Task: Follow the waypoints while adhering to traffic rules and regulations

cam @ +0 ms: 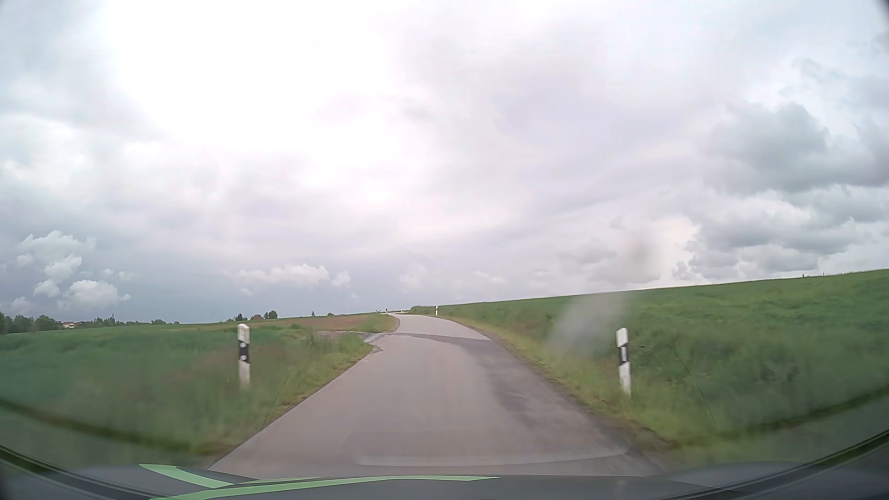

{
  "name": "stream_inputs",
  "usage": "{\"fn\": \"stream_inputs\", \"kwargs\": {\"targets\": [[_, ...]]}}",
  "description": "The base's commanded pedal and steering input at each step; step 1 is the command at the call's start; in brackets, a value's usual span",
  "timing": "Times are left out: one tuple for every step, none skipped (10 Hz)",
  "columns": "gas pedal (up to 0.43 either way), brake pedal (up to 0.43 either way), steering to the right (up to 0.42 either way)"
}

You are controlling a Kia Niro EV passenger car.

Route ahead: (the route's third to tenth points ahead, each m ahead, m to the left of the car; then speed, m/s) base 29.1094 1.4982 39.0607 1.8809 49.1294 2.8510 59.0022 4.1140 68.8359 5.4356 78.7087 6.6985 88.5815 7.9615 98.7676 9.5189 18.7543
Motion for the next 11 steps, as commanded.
{"fn": "stream_inputs", "kwargs": {"targets": [[0.248, 0.0, -0.006], [0.248, 0.0, -0.006], [0.248, 0.0, -0.006], [0.248, 0.0, -0.006], [0.248, 0.0, -0.007], [0.248, 0.0, -0.008], [0.248, 0.0, -0.009], [0.248, 0.0, -0.01], [0.248, 0.0, -0.01], [0.248, 0.0, -0.012], [0.248, 0.0, -0.014]]}}
